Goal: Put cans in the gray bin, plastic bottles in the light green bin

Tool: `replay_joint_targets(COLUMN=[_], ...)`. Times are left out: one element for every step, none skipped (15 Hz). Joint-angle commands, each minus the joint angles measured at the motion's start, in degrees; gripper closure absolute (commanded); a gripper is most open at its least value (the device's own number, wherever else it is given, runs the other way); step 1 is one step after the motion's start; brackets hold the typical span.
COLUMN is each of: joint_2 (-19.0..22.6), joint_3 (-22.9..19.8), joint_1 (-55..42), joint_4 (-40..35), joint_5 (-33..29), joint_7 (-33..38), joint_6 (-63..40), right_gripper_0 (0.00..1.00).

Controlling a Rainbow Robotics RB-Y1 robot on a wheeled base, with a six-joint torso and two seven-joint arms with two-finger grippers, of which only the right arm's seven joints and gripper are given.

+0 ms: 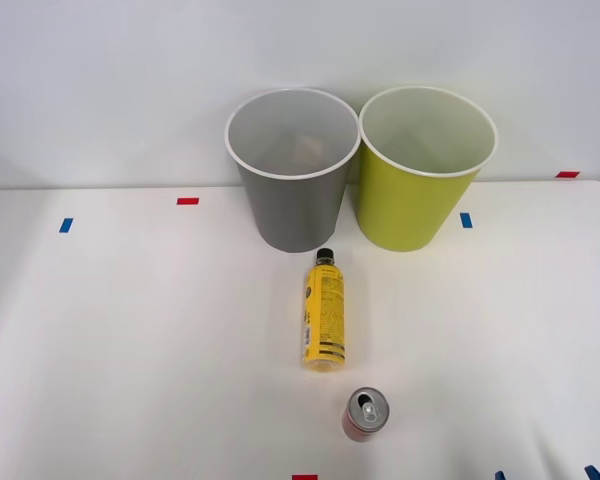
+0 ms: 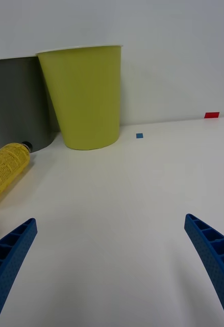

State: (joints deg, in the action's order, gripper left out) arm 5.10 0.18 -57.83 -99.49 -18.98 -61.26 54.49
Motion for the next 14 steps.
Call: replay_joint_targets(joint_2=[0.0, 0.0, 0.0, 0.0, 0.0, 0.0, 0.0, 0.0, 0.0, 0.0, 0.0, 0.0, 0.0, 0.0], joint_3=[0.0, 0.0, 0.0, 0.0, 0.0, 0.0, 0.0, 0.0, 0.0, 0.0, 0.0, 0.0, 0.0, 0.0], joint_1=[0.0, 0.0, 0.0, 0.0, 0.0, 0.0, 0.0, 0.0, 0.0, 0.0, 0.0, 0.0, 0.0, 0.0], joint_4=[0.0, 0.0, 0.0, 0.0, 0.0, 0.0, 0.0, 0.0, 0.0, 0.0, 0.0, 0.0, 0.0, 0.0], joint_5=[0.0, 0.0, 0.0, 0.0, 0.0, 0.0, 0.0, 0.0, 0.0, 0.0, 0.0, 0.0, 0.0, 0.0], joint_7=[0.0, 0.0, 0.0, 0.0, 0.0, 0.0, 0.0, 0.0, 0.0, 0.0, 0.0, 0.0, 0.0, 0.0], joint_6=[0.0, 0.0, 0.0, 0.0, 0.0, 0.0, 0.0, 0.0, 0.0, 0.0, 0.0, 0.0, 0.0, 0.0], right_gripper_0=[0.0, 0.0, 0.0, 0.0, 0.0, 0.0, 0.0, 0.0, 0.0, 0.0, 0.0, 0.0, 0.0, 0.0])
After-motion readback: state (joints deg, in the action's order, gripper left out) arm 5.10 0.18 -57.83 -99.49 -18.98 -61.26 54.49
